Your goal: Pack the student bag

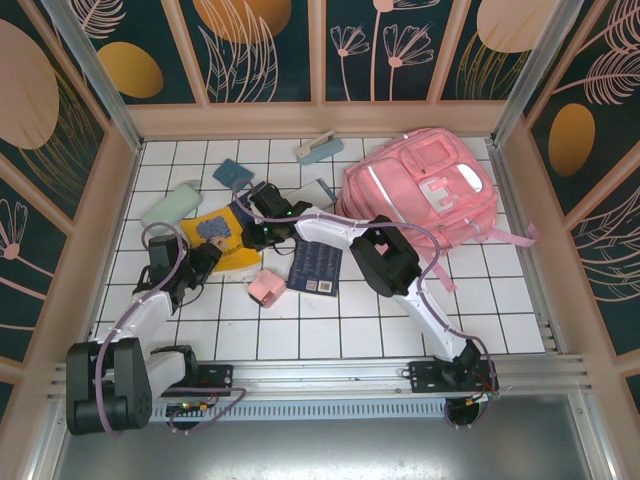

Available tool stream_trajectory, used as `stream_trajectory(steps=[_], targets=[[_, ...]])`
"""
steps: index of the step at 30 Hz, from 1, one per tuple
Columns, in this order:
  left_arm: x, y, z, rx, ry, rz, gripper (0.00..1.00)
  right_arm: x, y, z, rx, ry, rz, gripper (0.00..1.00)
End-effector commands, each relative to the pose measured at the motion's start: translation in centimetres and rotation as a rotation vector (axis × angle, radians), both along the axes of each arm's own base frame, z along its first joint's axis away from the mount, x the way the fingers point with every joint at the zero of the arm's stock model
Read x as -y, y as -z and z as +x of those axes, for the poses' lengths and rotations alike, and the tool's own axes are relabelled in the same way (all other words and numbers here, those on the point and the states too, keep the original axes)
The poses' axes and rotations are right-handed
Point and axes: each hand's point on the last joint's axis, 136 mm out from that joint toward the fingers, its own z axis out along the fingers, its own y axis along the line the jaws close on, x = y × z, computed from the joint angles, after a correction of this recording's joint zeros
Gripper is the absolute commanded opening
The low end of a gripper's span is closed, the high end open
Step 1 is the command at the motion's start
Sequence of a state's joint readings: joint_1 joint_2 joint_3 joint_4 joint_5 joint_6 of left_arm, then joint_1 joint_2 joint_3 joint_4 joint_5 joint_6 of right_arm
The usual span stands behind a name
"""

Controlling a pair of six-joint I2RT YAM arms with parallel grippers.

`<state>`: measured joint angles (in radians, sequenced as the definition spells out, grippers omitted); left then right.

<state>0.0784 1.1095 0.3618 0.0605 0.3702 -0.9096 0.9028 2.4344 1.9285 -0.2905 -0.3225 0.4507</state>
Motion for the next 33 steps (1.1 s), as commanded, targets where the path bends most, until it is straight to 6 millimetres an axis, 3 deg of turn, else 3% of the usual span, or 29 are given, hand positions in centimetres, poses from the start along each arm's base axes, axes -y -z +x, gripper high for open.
stream_trajectory(steps=[1,3,7,12,17,21,24,29,33], targets=[[0.8,-1.7,0.9,0.063,0.029,-0.023,0.37,0.3,3.2,-4.0,-0.111,-0.065,-0.064,0.19],[0.3,-1.9,1.0,0.061,0.020,0.008,0.26,0.5,2.5,-3.6,-0.085,-0.047,-0.057,0.18],[-0.9,-3.4,1.2,0.072,-0.005,0.094,0.02,0.3,-4.0,-2.6,0.039,-0.037,0.072,0.29],[-2.1,-6.7,2.1,0.119,-0.011,0.191,0.00,1.6,-10.0,-0.3,0.148,0.017,0.107,0.34],[-2.5,-11.3,4.1,0.204,0.007,0.248,0.00,6.4,-13.7,2.3,0.230,0.121,0.080,0.37],[-2.0,-14.9,5.6,0.278,0.043,0.257,0.00,12.3,-14.4,4.6,0.295,0.234,-0.007,0.39],[-1.0,-17.1,6.7,0.337,0.094,0.225,0.00,18.1,-13.7,6.4,0.364,0.329,-0.144,0.39],[1.1,-20.0,8.1,0.417,0.180,0.133,0.00,27.7,-11.3,8.3,0.432,0.437,-0.405,0.42],[1.5,-20.7,8.5,0.439,0.194,0.118,0.00,33.2,-8.6,8.8,0.426,0.480,-0.573,0.45]])
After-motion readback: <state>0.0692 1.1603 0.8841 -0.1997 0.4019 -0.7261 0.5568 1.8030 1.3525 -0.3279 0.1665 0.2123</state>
